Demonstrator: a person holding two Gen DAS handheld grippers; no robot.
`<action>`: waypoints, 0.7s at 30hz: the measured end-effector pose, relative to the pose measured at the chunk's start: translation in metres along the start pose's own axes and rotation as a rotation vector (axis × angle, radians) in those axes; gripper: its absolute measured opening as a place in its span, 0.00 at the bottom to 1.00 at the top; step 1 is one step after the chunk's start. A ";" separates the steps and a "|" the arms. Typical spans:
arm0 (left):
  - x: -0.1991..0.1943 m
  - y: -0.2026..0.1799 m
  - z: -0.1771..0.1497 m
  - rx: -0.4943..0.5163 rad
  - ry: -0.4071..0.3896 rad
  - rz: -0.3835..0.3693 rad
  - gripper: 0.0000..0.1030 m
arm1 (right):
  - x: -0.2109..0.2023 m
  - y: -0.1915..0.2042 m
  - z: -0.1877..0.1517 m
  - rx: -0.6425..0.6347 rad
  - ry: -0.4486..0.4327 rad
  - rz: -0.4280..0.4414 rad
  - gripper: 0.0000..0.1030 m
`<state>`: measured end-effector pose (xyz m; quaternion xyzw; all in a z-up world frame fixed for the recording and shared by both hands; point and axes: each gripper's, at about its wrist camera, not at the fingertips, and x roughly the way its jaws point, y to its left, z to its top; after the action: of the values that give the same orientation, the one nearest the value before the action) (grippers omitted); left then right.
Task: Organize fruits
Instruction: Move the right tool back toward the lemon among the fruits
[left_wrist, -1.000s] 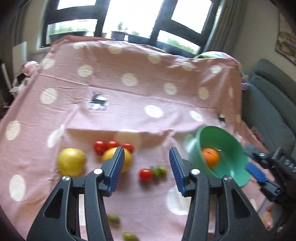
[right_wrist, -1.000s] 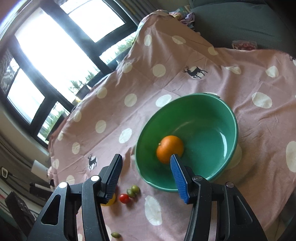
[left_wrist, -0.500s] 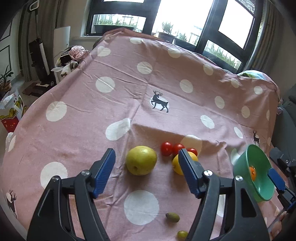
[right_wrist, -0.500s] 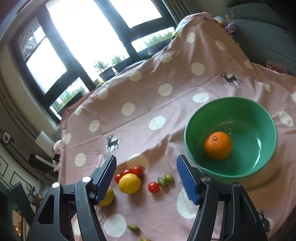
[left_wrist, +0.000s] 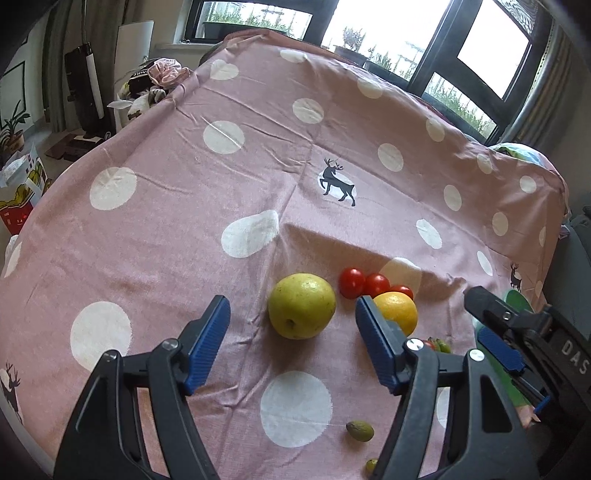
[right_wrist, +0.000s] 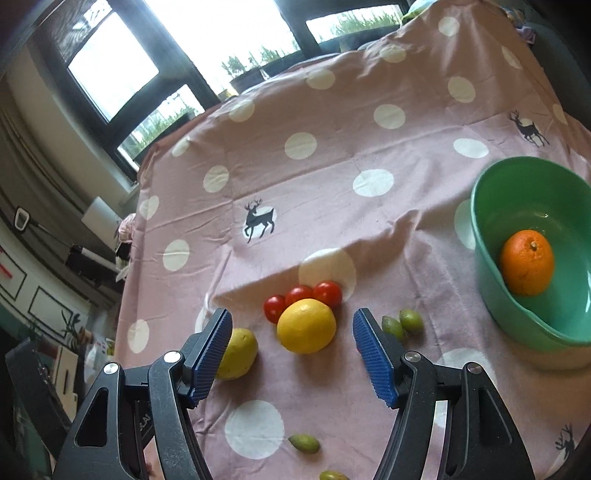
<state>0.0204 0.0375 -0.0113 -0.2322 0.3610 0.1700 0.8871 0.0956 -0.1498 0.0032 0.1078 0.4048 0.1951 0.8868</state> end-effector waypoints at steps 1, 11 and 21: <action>0.001 -0.001 0.000 0.004 0.002 0.007 0.67 | 0.007 -0.001 0.001 0.002 0.016 -0.008 0.67; 0.003 -0.002 -0.003 0.016 0.007 0.069 0.63 | 0.071 0.001 -0.001 -0.021 0.107 -0.120 0.67; 0.002 0.005 -0.002 -0.008 0.015 0.087 0.63 | 0.094 0.003 -0.006 -0.035 0.137 -0.117 0.57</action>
<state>0.0185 0.0406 -0.0153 -0.2213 0.3765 0.2080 0.8752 0.1466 -0.1065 -0.0630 0.0549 0.4668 0.1566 0.8687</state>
